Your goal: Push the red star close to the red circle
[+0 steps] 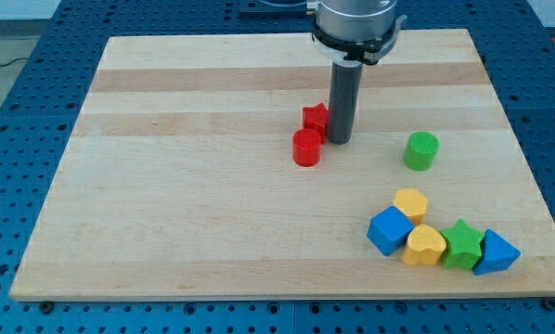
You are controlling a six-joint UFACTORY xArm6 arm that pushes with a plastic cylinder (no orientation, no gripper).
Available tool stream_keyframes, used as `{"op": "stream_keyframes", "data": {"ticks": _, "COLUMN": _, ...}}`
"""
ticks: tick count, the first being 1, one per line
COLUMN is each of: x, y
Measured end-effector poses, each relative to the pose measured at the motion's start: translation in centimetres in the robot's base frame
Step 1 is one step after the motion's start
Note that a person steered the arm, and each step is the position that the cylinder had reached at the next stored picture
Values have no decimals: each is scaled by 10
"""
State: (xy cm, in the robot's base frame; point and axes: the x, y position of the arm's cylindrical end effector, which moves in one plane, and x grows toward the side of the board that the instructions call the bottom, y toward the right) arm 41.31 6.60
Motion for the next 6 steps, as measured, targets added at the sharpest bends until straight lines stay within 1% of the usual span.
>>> {"op": "stream_keyframes", "data": {"ticks": 1, "x": -13, "y": -1}}
{"op": "stream_keyframes", "data": {"ticks": 2, "x": -12, "y": -6}}
{"op": "stream_keyframes", "data": {"ticks": 3, "x": -10, "y": 21}}
{"op": "stream_keyframes", "data": {"ticks": 4, "x": -31, "y": 37}}
{"op": "stream_keyframes", "data": {"ticks": 5, "x": -56, "y": 25}}
{"op": "stream_keyframes", "data": {"ticks": 6, "x": -61, "y": 4}}
